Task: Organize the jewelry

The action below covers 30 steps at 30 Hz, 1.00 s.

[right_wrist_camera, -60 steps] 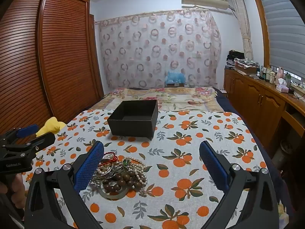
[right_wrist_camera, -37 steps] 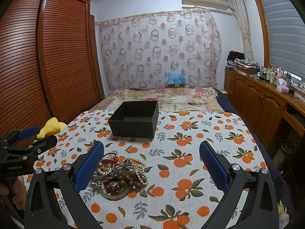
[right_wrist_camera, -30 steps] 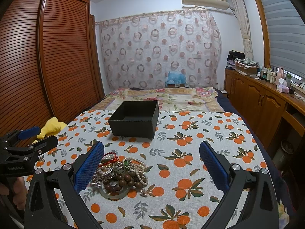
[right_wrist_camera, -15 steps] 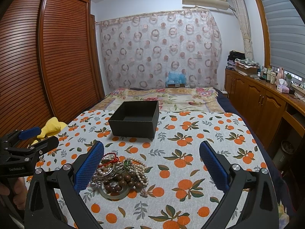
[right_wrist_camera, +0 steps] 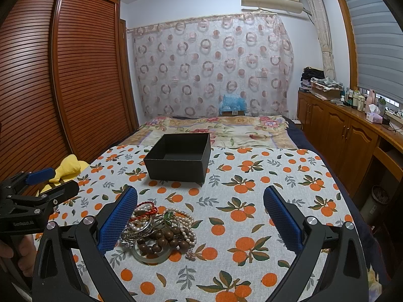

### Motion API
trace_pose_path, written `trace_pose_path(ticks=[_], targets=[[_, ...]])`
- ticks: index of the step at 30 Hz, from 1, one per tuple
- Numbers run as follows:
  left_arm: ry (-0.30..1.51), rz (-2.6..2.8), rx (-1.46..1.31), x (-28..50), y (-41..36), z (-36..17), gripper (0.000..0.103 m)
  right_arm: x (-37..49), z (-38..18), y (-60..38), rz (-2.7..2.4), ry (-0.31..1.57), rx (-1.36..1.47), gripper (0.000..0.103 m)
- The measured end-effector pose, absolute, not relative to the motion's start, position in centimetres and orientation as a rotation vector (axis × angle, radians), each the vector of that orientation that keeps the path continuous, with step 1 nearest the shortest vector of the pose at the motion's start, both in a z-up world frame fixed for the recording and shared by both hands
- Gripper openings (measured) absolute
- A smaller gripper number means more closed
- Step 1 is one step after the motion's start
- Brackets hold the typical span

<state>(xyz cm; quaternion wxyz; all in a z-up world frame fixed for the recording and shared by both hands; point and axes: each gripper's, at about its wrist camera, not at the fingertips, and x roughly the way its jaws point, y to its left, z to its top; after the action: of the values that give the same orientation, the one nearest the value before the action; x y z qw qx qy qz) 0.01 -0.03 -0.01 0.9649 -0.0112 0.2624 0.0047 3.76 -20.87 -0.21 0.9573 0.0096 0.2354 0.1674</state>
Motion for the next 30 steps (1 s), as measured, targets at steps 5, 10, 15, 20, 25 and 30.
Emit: trace_pose_path(ticks=[5,10,15,20,25,30], targets=[[0.531,0.009,-0.022,0.01,-0.04,-0.01,0.096,3.69,-0.18,-20.88,0.340,0.477,0.020,0.100],[0.533,0.010,-0.023,0.03,-0.03,-0.02,0.096,3.65,-0.20,-20.86,0.340,0.476,0.020,0.100],[0.533,0.009,-0.022,0.01,-0.05,-0.01,0.096,3.62,-0.25,-20.82,0.340,0.477,0.020,0.100],[0.534,0.009,-0.023,0.03,-0.03,-0.02,0.096,3.58,-0.27,-20.88,0.340,0.476,0.020,0.100],[0.535,0.009,-0.023,0.01,-0.04,-0.01,0.096,3.55,-0.28,-20.95,0.339,0.476,0.020,0.100],[0.540,0.009,-0.025,-0.06,-0.31,-0.29,0.096,3.47,-0.22,-21.17,0.340,0.477,0.021,0.100]])
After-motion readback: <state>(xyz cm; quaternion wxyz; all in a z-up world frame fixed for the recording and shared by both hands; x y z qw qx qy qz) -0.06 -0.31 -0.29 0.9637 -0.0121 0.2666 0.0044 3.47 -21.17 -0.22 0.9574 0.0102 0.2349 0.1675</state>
